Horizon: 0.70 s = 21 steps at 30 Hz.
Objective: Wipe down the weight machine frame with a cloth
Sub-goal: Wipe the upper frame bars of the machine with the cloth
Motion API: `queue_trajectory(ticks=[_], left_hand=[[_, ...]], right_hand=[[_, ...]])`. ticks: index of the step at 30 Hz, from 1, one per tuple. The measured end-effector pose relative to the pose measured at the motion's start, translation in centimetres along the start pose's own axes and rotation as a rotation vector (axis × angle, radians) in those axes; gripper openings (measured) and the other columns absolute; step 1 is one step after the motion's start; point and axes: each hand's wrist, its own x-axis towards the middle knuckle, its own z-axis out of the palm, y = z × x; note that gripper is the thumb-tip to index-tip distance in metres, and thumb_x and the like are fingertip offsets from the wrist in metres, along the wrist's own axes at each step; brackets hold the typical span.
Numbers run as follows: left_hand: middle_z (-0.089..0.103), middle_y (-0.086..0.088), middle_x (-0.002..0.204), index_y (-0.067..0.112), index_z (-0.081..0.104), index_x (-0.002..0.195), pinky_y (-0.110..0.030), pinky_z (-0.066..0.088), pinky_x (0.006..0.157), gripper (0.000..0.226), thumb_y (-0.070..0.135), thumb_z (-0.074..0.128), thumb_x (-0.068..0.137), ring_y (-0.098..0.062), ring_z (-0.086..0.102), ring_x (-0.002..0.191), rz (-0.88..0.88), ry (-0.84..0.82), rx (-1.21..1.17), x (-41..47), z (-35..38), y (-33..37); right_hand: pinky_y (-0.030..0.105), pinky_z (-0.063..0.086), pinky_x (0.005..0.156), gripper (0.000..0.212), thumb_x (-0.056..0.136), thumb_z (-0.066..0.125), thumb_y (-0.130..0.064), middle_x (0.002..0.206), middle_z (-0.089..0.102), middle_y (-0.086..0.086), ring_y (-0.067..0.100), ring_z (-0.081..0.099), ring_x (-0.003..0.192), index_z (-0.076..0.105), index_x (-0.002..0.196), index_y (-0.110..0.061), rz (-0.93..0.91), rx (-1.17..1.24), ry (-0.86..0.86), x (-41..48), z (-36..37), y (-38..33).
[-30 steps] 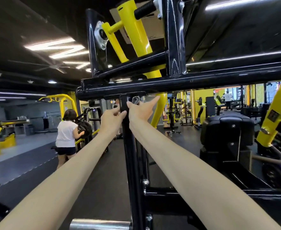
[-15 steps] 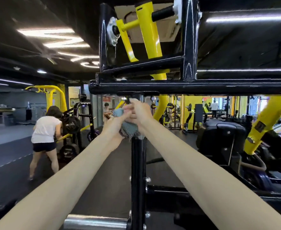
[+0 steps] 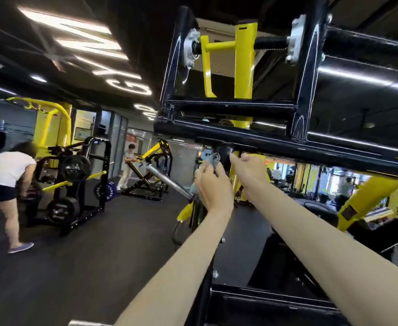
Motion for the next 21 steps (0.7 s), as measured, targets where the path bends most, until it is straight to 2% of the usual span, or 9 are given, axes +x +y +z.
queue_trajectory(ticks=[2,5,7,9,12,13,16,19,21], left_hand=[[0.048,-0.005,0.139,0.009,0.051,0.134,-0.036,0.034,0.105,0.039,0.028,0.038,0.102,-0.021,0.039,0.130,0.005,-0.064,-0.053,0.6,-0.4,-0.2],[0.059,-0.013,0.108,0.007,0.058,0.097,-0.032,0.037,0.075,0.032,0.032,0.039,0.098,-0.023,0.049,0.093,-0.090,-0.185,-0.195,3.9,-0.7,0.5],[0.059,-0.011,0.114,0.007,0.057,0.108,-0.039,0.044,0.092,0.060,0.059,0.039,0.084,-0.027,0.054,0.104,-0.169,-0.279,-0.234,5.1,-1.0,0.6],[0.054,-0.007,0.130,0.016,0.053,0.126,-0.048,0.039,0.105,0.082,0.077,0.041,0.073,-0.027,0.049,0.123,-0.134,-0.369,-0.200,4.1,-1.5,0.1],[0.049,0.019,0.118,0.023,0.050,0.129,-0.028,0.034,0.103,0.053,0.054,0.059,0.087,-0.007,0.043,0.119,0.081,-0.373,-0.173,3.0,-1.9,-0.6],[0.046,0.018,0.124,0.021,0.043,0.136,-0.027,0.032,0.104,0.062,0.051,0.064,0.085,-0.006,0.040,0.121,0.079,-0.383,-0.148,3.7,-1.7,-0.6],[0.046,-0.004,0.144,0.013,0.033,0.146,-0.044,0.040,0.106,0.113,0.070,0.074,0.057,-0.022,0.046,0.128,-0.096,-0.437,-0.133,5.6,-1.5,0.0],[0.053,-0.011,0.135,0.013,0.027,0.146,-0.052,0.046,0.098,0.127,0.064,0.083,0.045,-0.030,0.055,0.119,-0.228,-0.483,-0.184,6.5,-0.9,-0.4],[0.056,-0.015,0.130,0.016,0.024,0.147,-0.054,0.048,0.095,0.132,0.057,0.088,0.039,-0.034,0.057,0.116,-0.243,-0.420,-0.272,6.5,-0.4,-0.4]], right_hand=[[0.027,0.035,0.070,0.044,0.095,0.056,-0.026,0.068,0.051,0.002,0.017,0.048,0.073,0.044,0.055,-0.013,-0.010,-0.033,-0.018,0.3,0.3,0.3],[0.029,0.037,0.068,0.044,0.096,0.054,-0.026,0.057,0.043,0.003,0.019,0.044,0.064,0.045,0.056,-0.011,-0.069,-0.067,-0.014,0.7,0.9,0.5],[0.030,0.037,0.067,0.046,0.096,0.055,-0.026,0.058,0.045,0.002,0.019,0.043,0.060,0.047,0.053,-0.011,-0.081,-0.056,-0.013,0.5,1.1,0.4],[0.028,0.042,0.071,0.036,0.095,0.057,-0.023,0.076,0.059,0.003,0.018,0.053,0.071,0.063,0.063,-0.006,-0.060,-0.014,-0.021,0.4,1.1,0.4],[0.020,0.043,0.058,0.023,0.092,0.053,-0.007,0.083,0.063,0.004,0.020,0.056,0.078,0.068,0.076,-0.011,0.066,0.199,-0.014,0.6,1.0,0.8],[0.021,0.040,0.055,0.023,0.092,0.050,-0.004,0.080,0.061,0.003,0.018,0.054,0.076,0.065,0.077,-0.013,0.138,0.295,-0.023,0.5,1.0,0.8],[0.024,0.037,0.055,0.028,0.088,0.048,0.000,0.091,0.063,0.004,0.013,0.051,0.071,0.070,0.104,-0.007,0.229,0.350,-0.046,0.2,0.6,0.8],[0.026,0.038,0.063,0.034,0.089,0.047,0.001,0.110,0.067,0.010,0.010,0.045,0.069,0.067,0.116,-0.004,0.235,0.305,-0.069,0.4,-0.3,0.5],[0.029,0.046,0.068,0.033,0.089,0.048,0.001,0.103,0.067,0.007,0.008,0.044,0.063,0.066,0.117,-0.003,0.244,0.299,-0.072,0.7,-0.6,0.6]])
